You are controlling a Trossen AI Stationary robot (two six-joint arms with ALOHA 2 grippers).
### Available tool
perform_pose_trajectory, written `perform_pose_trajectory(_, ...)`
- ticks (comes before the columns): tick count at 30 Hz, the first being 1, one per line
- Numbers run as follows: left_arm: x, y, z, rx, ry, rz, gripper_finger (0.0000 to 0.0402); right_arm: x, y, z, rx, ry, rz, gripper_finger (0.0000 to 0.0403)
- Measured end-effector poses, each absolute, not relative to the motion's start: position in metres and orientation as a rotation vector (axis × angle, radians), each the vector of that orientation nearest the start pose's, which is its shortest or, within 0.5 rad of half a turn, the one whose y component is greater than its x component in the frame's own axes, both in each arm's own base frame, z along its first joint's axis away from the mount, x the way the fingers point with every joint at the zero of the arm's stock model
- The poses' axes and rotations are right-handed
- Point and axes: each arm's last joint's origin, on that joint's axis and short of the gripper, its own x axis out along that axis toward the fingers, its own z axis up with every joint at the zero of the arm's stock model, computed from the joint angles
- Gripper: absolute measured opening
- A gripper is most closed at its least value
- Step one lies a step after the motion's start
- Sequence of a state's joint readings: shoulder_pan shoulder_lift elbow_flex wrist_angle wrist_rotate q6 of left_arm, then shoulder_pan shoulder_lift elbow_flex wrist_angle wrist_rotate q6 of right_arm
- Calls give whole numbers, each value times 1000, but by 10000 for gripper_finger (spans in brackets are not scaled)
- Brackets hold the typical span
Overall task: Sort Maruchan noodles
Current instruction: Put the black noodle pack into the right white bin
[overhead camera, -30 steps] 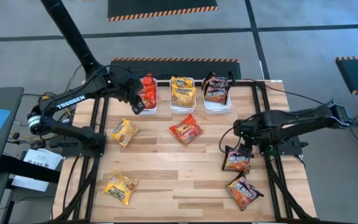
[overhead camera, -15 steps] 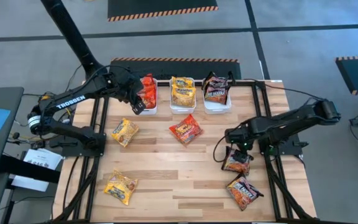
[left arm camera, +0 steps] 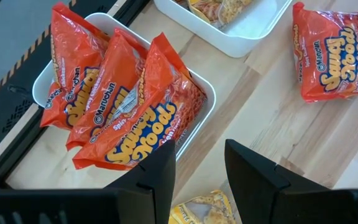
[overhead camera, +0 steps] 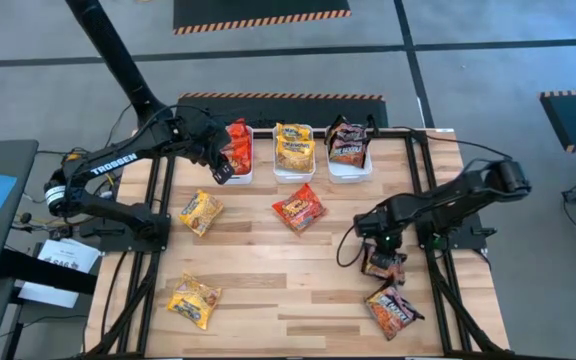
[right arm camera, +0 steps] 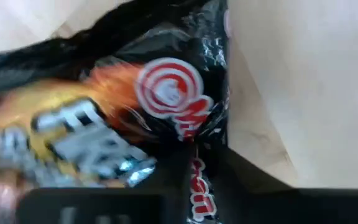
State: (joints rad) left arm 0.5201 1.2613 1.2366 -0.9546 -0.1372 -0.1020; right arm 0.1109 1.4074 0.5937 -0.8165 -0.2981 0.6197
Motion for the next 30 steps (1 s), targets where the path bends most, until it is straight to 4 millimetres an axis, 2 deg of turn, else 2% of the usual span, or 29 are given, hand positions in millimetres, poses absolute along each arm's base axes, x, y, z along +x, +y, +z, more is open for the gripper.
perform_pose_trajectory(3, 206, 123, 329, -280, 948, 654, 128, 181, 29, 131, 616, 1694, -210, 22)
perform_pose_trajectory(5, 206, 123, 329, -280, 948, 654, 128, 180, 28, 131, 615, 1691, -211, 10)
perform_pose_trajectory(10, 206, 123, 329, -280, 947, 654, 128, 179, 27, 141, 600, 1651, -237, 7)
perform_pose_trajectory(23, 206, 123, 329, -279, 945, 655, 128, 190, 24, 202, 485, 1477, -349, 4)
perform_pose_trajectory(30, 206, 123, 329, -279, 945, 656, 128, 197, 22, 228, 409, 1429, -411, 4)
